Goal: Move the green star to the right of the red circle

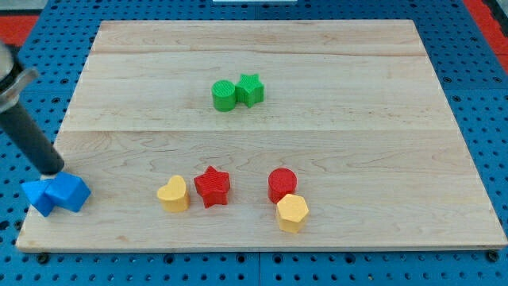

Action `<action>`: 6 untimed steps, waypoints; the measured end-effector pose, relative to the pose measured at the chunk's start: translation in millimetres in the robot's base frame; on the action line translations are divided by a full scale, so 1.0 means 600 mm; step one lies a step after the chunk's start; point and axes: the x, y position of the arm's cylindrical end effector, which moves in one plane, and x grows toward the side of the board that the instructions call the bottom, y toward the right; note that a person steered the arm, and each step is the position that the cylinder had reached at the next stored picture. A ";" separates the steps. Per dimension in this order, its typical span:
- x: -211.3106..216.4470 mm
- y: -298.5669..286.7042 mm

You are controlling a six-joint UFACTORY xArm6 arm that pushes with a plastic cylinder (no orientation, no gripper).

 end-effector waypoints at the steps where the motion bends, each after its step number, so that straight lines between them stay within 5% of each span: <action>1: -0.052 0.046; 5: -0.056 0.087; 6: -0.051 0.187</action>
